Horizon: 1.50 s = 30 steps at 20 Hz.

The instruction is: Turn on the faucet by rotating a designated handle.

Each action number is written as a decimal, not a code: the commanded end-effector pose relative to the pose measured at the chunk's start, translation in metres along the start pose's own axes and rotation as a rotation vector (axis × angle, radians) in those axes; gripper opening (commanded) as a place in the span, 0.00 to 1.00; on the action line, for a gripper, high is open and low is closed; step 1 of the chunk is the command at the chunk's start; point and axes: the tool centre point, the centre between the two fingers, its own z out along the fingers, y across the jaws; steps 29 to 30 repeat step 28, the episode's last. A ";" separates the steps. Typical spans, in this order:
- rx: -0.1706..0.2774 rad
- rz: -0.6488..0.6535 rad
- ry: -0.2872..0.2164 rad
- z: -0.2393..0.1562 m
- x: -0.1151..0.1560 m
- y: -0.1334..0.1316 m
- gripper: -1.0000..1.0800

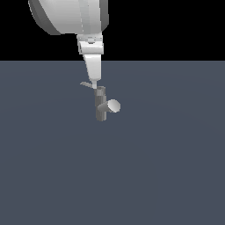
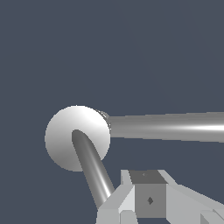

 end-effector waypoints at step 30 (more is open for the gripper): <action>-0.007 -0.069 -0.021 0.011 -0.060 -0.072 0.00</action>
